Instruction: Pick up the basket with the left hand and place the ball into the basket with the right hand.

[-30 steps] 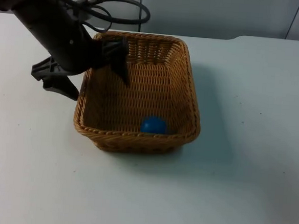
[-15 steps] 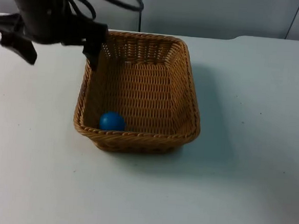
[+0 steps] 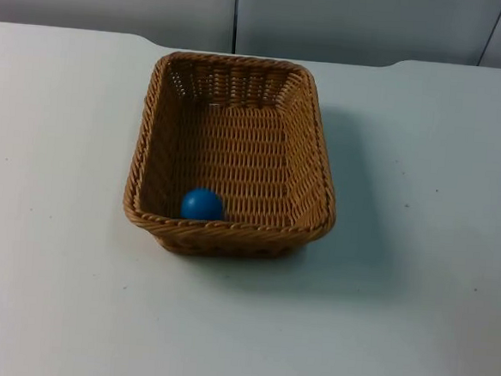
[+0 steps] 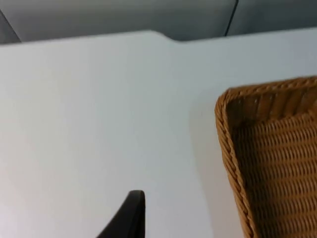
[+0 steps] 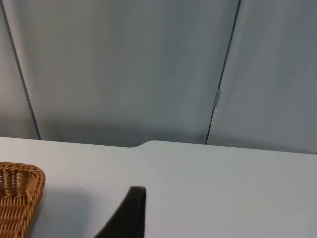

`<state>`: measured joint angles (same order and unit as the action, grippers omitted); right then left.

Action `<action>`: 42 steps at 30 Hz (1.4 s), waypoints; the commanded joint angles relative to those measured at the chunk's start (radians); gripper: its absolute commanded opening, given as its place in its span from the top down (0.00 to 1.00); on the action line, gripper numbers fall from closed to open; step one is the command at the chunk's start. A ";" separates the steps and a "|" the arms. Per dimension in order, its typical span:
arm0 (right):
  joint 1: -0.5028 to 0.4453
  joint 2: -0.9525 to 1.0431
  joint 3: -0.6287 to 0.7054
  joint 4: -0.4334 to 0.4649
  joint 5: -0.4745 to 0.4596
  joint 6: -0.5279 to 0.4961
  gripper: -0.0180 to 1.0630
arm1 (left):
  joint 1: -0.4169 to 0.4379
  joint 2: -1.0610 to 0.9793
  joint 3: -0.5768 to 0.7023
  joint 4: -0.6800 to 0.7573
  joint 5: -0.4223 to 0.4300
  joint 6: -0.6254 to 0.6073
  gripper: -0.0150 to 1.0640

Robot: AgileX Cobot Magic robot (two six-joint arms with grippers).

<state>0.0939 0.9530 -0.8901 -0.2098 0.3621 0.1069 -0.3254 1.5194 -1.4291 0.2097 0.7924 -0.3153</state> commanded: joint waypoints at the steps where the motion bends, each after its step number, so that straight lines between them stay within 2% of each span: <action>1: -0.005 0.000 0.004 0.005 -0.015 0.002 0.03 | -0.008 -0.045 0.000 0.021 0.007 0.001 0.01; 10: -0.005 0.000 0.004 0.005 -0.017 0.002 0.03 | -0.008 -0.103 0.000 0.062 -0.012 0.001 0.01; 14: -0.005 0.000 0.004 0.005 -0.014 0.002 0.03 | -0.008 -0.116 0.002 0.064 -0.010 0.068 0.01; 18: -0.005 0.000 0.004 0.005 0.005 0.004 0.03 | -0.008 -0.184 0.053 0.102 -0.045 0.073 0.01; 22: -0.005 -0.031 0.004 0.007 0.030 0.023 0.03 | -0.008 -0.362 0.219 0.111 -0.094 0.073 0.01; 23: -0.005 -0.031 0.004 0.007 0.030 0.023 0.03 | -0.008 -0.362 0.219 0.111 -0.094 0.073 0.01; 26: -0.005 -0.074 0.004 0.007 0.102 0.020 0.03 | -0.008 -0.558 0.389 0.108 -0.142 0.069 0.01; 28: -0.005 -0.116 0.005 0.007 0.164 0.018 0.03 | -0.008 -0.642 0.458 0.098 -0.142 0.053 0.01; 29: -0.005 -0.116 0.005 0.007 0.164 0.018 0.03 | -0.008 -0.642 0.458 0.098 -0.142 0.053 0.01; 31: -0.005 -0.213 0.029 0.013 0.224 0.018 0.03 | -0.008 -0.765 0.552 0.099 -0.106 -0.006 0.01; 33: -0.005 -0.305 0.060 0.015 0.292 0.018 0.03 | -0.008 -0.865 0.614 0.104 -0.055 -0.009 0.01; 35: -0.005 -0.333 0.075 0.015 0.306 0.018 0.03 | -0.008 -0.892 0.622 0.107 -0.048 -0.009 0.01; 38: -0.005 -0.487 0.136 0.029 0.377 0.013 0.03 | -0.008 -1.083 0.672 0.097 0.004 0.038 0.01; 40: -0.005 -0.597 0.175 0.083 0.434 -0.066 0.03 | -0.008 -1.192 0.677 0.031 0.041 0.134 0.01; 41: -0.005 -0.597 0.175 0.083 0.434 -0.066 0.03 | -0.008 -1.192 0.677 0.031 0.041 0.134 0.01; 42: 0.000 -0.663 0.199 0.131 0.449 -0.128 0.03 | -0.008 -1.233 0.679 -0.027 0.050 0.197 0.01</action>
<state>0.0939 0.3236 -0.7102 -0.1157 0.7887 0.0323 -0.3254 0.3207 -0.7565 0.2350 0.8246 -0.1760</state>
